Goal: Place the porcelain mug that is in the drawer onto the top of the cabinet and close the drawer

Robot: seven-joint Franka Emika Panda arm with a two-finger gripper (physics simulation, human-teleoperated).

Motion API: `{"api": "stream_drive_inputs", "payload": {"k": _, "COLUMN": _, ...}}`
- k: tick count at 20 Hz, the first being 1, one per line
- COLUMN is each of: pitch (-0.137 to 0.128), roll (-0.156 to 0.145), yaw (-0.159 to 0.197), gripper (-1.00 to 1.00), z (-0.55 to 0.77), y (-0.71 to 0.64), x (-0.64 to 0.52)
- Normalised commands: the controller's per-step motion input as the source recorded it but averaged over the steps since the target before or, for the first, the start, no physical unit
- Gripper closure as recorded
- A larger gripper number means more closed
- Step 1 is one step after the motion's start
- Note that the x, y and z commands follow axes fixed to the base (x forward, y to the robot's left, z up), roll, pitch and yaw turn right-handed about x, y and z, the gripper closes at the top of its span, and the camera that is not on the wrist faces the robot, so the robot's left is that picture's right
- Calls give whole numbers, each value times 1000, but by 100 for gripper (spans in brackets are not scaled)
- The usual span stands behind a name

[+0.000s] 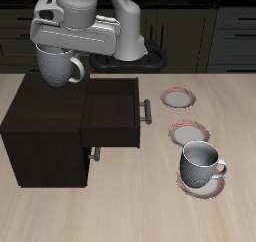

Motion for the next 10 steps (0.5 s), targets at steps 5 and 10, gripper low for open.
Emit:
{"api": "stream_drive_inputs", "payload": {"k": 5, "pitch": 32, "roll": -16, "yaw": 14, "gripper": 100, "z": -315, "y": 45, "x": 66}}
{"api": "stream_drive_inputs", "payload": {"k": 10, "pitch": 25, "roll": -42, "yaw": -24, "gripper": -100, "z": -218, "y": -76, "x": 89}}
